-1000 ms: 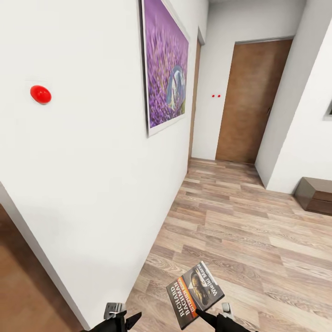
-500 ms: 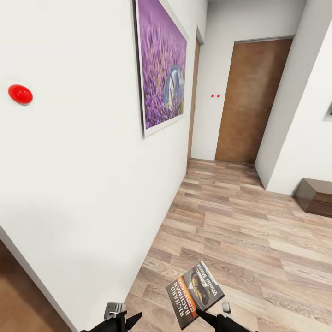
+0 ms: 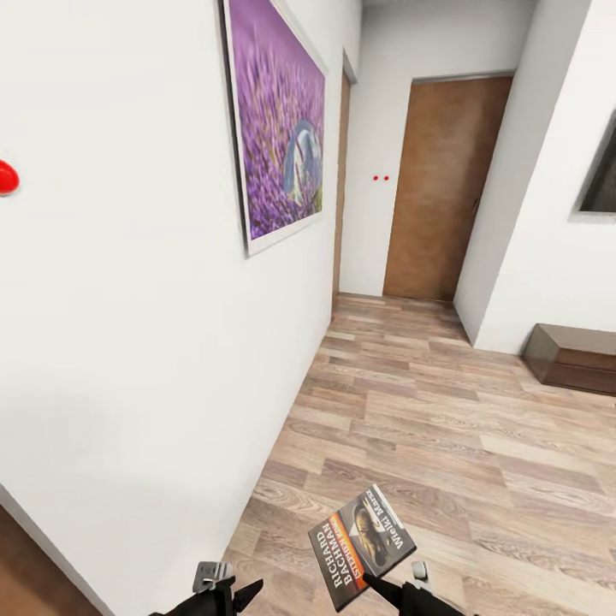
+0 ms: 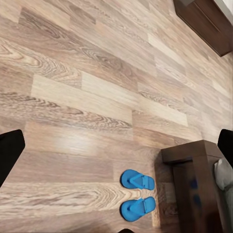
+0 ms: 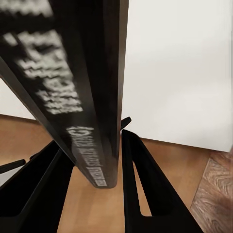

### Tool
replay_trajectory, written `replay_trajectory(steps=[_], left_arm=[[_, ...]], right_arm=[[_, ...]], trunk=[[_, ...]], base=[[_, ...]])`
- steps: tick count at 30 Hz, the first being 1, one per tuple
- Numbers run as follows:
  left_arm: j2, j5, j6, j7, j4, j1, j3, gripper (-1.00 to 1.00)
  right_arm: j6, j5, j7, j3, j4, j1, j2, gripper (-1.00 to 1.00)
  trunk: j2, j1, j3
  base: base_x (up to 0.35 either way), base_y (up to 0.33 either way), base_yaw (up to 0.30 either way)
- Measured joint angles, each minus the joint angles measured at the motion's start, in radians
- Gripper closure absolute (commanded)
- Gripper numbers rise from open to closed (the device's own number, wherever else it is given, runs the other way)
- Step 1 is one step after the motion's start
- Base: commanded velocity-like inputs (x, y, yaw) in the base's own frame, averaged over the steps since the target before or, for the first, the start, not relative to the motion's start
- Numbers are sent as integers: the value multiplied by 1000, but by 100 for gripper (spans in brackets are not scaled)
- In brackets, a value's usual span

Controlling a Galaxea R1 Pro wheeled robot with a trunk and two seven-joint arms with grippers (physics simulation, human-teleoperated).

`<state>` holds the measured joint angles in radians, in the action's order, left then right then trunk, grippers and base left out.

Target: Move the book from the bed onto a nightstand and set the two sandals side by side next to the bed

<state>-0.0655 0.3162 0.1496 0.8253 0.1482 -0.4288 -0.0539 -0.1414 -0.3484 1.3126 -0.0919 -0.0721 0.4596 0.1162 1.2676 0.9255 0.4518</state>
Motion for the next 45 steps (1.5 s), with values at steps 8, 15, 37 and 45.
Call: replay_trajectory(steps=[8,15,37,45], left_arm=[[-1,0,0,1,0,0,0,-100],[-1,0,0,1,0,0,0,-100],[-2,1,0,1,0,0,0,-100],[-2,1,0,1,0,0,0,-100]], right_arm=[[0,0,0,0,0,0,0,100],[0,0,0,0,0,0,-1,100],[0,0,0,0,0,0,0,100],[0,0,1,-1,0,0,0,100]], trunk=[[0,0,0],[0,0,0],[0,0,0],[0,0,0]], base=[[124,0,-10],[92,0,0],[1,1,78],[0,77,0]])
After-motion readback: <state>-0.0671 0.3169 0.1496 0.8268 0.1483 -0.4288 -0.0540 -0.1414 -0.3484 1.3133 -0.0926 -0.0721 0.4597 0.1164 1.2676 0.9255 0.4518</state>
